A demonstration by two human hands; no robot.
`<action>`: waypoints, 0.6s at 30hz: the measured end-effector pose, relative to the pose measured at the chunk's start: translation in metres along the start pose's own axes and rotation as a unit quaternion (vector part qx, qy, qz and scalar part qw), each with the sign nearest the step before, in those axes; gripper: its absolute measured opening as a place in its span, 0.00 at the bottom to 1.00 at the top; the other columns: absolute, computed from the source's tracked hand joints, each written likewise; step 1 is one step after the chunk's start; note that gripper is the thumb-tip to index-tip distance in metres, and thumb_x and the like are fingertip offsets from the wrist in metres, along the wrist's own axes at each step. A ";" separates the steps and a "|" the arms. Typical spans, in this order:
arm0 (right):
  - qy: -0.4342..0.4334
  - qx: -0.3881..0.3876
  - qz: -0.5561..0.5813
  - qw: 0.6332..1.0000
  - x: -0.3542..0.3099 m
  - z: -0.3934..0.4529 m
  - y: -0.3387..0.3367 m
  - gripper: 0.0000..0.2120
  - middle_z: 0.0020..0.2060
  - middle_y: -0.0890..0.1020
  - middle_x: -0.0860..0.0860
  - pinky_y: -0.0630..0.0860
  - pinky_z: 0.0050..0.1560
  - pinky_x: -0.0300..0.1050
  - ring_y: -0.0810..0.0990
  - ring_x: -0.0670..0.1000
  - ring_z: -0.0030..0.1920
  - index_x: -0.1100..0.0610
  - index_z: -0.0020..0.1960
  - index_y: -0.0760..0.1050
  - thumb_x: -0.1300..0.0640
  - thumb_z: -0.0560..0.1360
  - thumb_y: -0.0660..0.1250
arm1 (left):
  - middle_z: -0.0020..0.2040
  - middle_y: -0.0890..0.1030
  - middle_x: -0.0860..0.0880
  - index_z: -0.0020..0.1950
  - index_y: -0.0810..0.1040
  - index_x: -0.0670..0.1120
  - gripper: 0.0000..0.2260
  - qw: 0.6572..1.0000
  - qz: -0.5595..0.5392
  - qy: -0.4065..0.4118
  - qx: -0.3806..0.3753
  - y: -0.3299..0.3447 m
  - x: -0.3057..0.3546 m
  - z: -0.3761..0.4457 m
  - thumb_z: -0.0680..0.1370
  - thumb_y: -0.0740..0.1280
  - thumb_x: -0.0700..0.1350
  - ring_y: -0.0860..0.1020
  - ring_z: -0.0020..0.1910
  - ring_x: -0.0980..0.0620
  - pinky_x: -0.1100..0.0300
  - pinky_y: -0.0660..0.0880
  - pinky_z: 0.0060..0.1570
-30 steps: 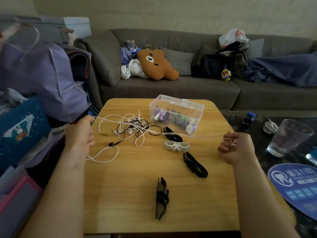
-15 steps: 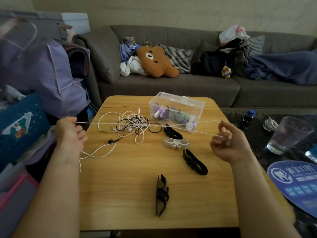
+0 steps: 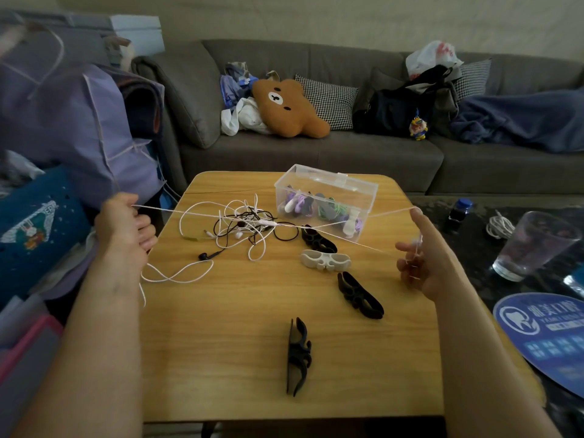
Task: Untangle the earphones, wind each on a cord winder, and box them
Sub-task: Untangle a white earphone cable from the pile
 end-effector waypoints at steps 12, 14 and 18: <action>-0.228 0.118 -0.195 0.947 -0.018 -0.014 -0.003 0.11 0.41 0.85 0.49 0.81 0.53 0.54 0.83 0.49 0.46 0.52 0.48 0.83 0.49 0.69 0.79 | 0.27 0.61 0.52 0.36 0.66 0.47 0.12 0.998 -0.015 0.056 0.021 0.004 0.005 -0.009 0.80 0.61 0.41 0.58 0.18 0.59 0.64 0.53 0.20; -0.208 0.103 -0.210 0.950 -0.018 -0.013 -0.001 0.15 0.44 0.85 0.51 0.82 0.51 0.53 0.83 0.49 0.44 0.54 0.52 0.82 0.50 0.69 0.79 | 0.27 0.62 0.53 0.37 0.68 0.48 0.12 0.996 0.038 0.070 -0.038 0.012 0.008 -0.012 0.81 0.62 0.45 0.58 0.19 0.58 0.65 0.53 0.20; -0.217 0.089 -0.245 0.941 -0.020 -0.012 0.010 0.28 0.63 0.79 0.53 0.77 0.58 0.53 0.78 0.53 0.61 0.52 0.66 0.77 0.56 0.68 0.80 | 0.27 0.66 0.52 0.42 0.77 0.45 0.11 0.950 0.198 0.151 -0.187 0.032 0.017 -0.031 0.83 0.62 0.45 0.61 0.22 0.57 0.66 0.56 0.20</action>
Point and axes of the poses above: each hand's wrist, its own z-axis towards the middle knuckle, its own y-axis out of the palm, x = y × z, the point moved 4 cm from there along z, towards the middle knuckle
